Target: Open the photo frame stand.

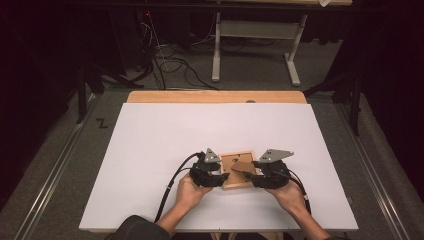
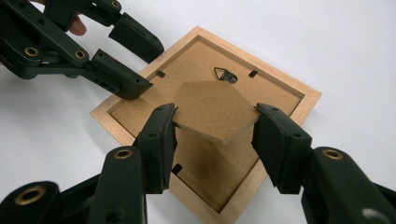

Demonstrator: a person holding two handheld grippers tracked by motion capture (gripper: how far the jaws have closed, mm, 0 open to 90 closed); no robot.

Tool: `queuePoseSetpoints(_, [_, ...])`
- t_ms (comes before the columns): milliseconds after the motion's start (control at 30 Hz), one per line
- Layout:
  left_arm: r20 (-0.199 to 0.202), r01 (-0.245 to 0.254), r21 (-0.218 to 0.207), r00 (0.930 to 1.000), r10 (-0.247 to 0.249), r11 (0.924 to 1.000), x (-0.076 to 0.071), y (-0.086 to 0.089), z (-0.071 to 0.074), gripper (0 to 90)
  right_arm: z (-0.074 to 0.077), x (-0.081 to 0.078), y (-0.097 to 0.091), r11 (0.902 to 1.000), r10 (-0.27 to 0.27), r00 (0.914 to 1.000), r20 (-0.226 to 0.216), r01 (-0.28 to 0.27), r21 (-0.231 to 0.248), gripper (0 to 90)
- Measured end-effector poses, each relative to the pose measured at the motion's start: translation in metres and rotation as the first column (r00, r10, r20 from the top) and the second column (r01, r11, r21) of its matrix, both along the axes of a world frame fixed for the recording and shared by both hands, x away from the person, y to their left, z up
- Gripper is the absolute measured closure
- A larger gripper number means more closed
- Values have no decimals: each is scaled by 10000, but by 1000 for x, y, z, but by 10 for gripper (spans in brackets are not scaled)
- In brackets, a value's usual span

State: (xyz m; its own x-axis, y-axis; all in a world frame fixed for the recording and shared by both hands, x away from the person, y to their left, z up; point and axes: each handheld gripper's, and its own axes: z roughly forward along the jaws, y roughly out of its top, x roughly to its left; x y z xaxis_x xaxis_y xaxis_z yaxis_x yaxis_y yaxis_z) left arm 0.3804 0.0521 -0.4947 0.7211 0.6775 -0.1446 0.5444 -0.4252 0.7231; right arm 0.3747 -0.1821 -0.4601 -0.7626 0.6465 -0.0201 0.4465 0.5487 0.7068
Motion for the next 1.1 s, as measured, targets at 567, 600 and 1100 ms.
queuePoseSetpoints(567, [-18,-100,151,9999,100,9998,3,2,6,524,-3,0,-3,10000,-26,10000,-34,26,73,500])
queuePoseSetpoints(600, [-25,-159,94,9999,159,9998,4,3,7,518,-3,0,-3,10000,-13,10000,-13,13,94,499])
queuePoseSetpoints(1100, [25,-542,-53,9985,542,9985,17,11,20,478,-3,-7,-18,9993,-184,9995,-248,192,332,438])
